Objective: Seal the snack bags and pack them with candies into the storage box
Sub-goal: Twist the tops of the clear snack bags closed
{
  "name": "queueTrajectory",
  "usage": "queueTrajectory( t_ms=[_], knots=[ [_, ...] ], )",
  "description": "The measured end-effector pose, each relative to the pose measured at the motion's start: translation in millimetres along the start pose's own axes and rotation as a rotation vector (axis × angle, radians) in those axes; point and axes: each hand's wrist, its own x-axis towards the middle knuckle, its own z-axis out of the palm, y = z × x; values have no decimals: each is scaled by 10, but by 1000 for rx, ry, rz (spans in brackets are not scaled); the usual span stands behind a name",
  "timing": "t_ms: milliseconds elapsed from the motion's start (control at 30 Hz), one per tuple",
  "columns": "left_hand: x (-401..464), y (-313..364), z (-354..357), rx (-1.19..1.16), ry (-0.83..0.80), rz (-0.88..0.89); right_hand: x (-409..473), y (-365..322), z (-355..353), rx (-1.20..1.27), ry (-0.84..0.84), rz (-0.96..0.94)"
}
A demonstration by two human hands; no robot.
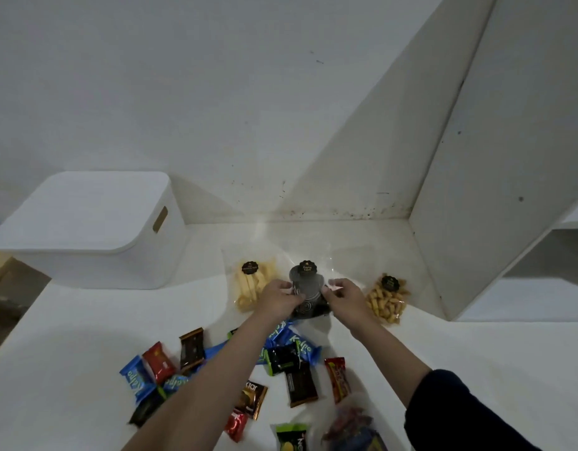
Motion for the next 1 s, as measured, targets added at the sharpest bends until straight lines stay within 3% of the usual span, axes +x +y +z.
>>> queueTrajectory(
  t_ms=[200, 333, 433, 500, 567, 633, 800, 1000],
  knots=[
    [331, -86, 253, 176, 114, -4, 223, 150, 115, -86, 21, 49],
    [432, -42, 394, 286, 187, -16, 246, 191, 7, -208, 27, -35],
    [395, 27, 553, 328, 262, 100, 172, 222, -208, -255, 215, -247],
    [354, 97, 693, 307, 319, 268, 144, 241, -392, -246, 406, -308],
    [333, 175, 862, 266, 258, 392, 160, 289, -571, -177, 561, -246],
    [327, 245, 1054, 225, 91, 406, 200, 343, -726, -107, 647, -76],
    [340, 330, 1460, 250, -357, 233, 299, 438, -978, 66, 558, 263],
    [215, 371, 1490, 153, -333, 258, 202, 394, -1066, 208, 511, 231]
  ],
)
